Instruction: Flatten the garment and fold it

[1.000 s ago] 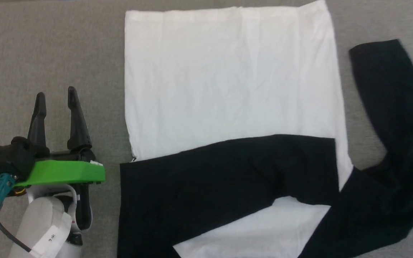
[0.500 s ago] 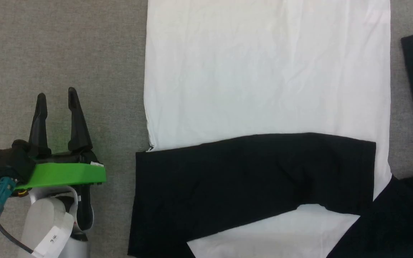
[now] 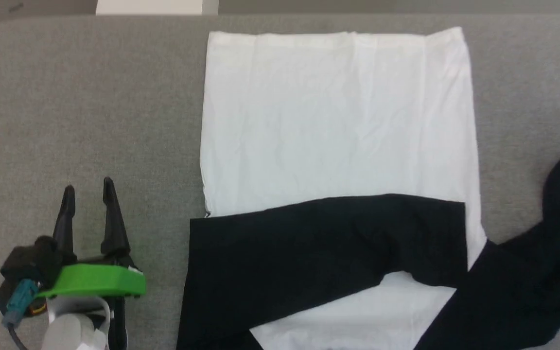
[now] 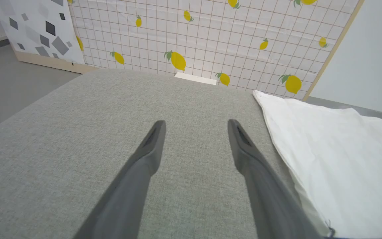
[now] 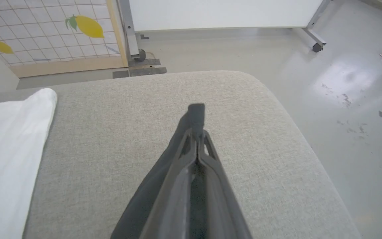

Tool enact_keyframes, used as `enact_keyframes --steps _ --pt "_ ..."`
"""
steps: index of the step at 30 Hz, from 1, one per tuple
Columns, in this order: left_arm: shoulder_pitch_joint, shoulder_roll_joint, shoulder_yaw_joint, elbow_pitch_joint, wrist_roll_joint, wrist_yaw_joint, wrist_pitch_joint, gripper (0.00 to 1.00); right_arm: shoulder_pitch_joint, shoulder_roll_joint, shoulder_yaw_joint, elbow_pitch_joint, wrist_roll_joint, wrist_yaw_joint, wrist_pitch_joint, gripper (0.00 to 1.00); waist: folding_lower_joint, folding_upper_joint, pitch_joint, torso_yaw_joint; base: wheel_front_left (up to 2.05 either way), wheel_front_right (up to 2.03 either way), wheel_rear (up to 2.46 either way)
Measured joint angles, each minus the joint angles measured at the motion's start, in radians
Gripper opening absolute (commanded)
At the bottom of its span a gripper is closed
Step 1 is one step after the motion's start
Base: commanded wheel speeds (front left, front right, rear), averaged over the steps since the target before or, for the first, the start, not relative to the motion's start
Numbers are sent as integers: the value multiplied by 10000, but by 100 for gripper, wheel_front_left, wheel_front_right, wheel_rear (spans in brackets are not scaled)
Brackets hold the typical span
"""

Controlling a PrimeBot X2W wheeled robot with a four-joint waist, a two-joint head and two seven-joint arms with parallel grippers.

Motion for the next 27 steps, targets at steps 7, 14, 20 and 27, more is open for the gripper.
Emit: enact_keyframes --steps 7,14,20,27 --pt "727 -71 81 12 17 0 0 100 1824 539 458 -3707 349 -2 1103 0 0 0 -1275 -383 0 0 0" --pt "906 -82 79 -12 17 0 0 100 2889 984 2621 -6541 823 -2 2575 0 0 0 -2078 -789 0 0 0" --pt "903 -86 -69 -6 15 -2 0 100 2982 957 5196 -7076 1018 -2 3101 0 -1 -1 -2259 -891 0 0 0" --pt "853 -88 -205 61 8 -88 0 100 2350 966 8613 -5586 1407 -2 2970 0 0 0 -2104 -516 0 0 0"
